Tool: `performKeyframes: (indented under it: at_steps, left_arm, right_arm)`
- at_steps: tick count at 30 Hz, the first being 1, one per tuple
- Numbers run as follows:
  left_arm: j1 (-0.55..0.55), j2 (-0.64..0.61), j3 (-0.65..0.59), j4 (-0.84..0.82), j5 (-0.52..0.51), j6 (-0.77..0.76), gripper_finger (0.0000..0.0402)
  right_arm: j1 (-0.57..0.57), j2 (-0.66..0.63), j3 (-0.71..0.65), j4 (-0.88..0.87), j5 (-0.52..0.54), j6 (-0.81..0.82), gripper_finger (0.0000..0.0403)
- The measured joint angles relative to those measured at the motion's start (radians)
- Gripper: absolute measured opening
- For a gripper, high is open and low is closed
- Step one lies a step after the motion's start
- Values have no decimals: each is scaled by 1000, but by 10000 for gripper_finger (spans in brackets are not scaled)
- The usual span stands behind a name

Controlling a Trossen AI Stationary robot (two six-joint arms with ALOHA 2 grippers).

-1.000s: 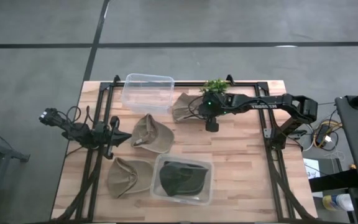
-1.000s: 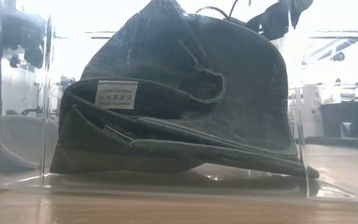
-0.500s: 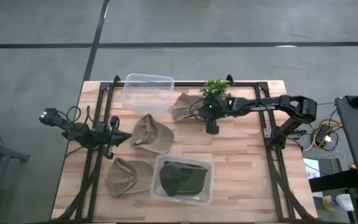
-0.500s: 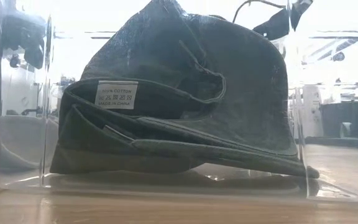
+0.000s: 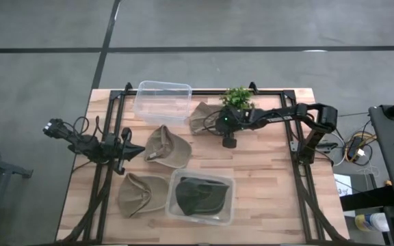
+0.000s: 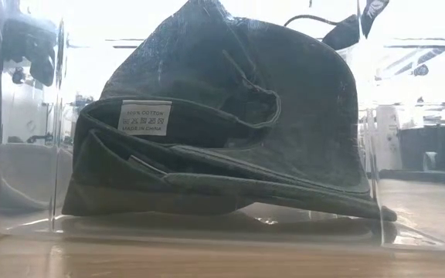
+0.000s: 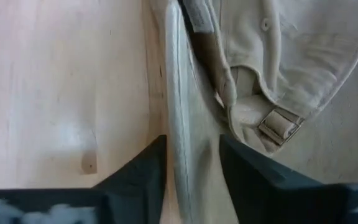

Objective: Pick & Place hat
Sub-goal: Put the top brown cap into the top transparent bin

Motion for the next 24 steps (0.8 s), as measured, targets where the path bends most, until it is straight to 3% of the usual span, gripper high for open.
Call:
performKeyframes:
  at_steps: [6,14,24]
  left_arm:
    - [0,0,0,0,0,0,0]
    - [0,0,0,0,0,-1,0]
    - [0,0,0,1,-3,3,0]
  right_arm:
    - [0,-8,61,-62,8,0,25]
    - [11,-8,253,-315,99,21,12]
    - [21,-8,467,-532,105,12,10]
